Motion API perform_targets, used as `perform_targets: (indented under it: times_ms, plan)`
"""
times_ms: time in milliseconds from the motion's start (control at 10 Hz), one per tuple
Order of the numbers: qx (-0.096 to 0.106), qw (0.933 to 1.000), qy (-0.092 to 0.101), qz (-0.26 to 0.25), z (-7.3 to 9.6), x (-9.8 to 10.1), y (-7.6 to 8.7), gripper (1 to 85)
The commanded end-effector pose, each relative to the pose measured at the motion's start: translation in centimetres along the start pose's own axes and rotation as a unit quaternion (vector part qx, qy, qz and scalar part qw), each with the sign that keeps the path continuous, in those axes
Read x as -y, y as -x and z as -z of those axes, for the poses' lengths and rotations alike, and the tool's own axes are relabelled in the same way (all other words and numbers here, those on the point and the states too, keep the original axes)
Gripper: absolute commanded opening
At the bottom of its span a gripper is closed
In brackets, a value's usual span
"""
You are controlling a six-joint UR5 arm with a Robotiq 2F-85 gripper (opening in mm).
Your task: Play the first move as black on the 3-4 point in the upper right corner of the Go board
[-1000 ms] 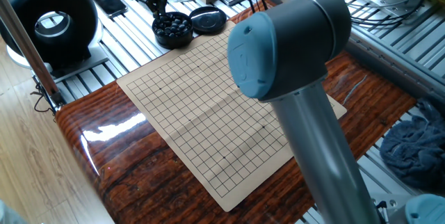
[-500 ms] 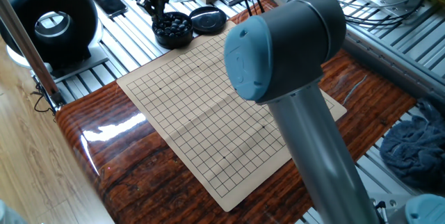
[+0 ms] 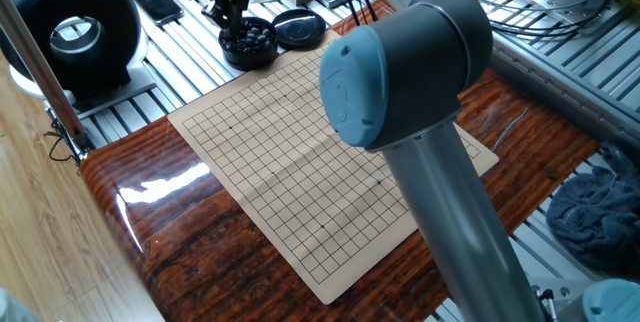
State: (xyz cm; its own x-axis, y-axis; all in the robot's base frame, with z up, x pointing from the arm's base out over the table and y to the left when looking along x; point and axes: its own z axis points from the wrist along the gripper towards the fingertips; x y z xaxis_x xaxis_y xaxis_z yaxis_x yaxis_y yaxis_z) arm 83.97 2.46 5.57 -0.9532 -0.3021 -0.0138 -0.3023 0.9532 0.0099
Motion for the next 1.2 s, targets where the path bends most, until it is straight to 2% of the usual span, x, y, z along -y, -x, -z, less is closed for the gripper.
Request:
perform_targets:
  times_ms: [0,300,600,1100]
  plan:
    - [0.005,1.0000,-0.004,0.001,-0.2,0.4,0.2,28.0]
    - [0.016,0.9999,0.002,-0.001,-0.3,0.1,0.9,27.3]
    - [0.018,0.9996,0.024,0.000,-0.7,-0.9,1.2,27.0]
    - [0.015,0.9995,0.026,0.004,-1.1,-1.0,1.2,26.3]
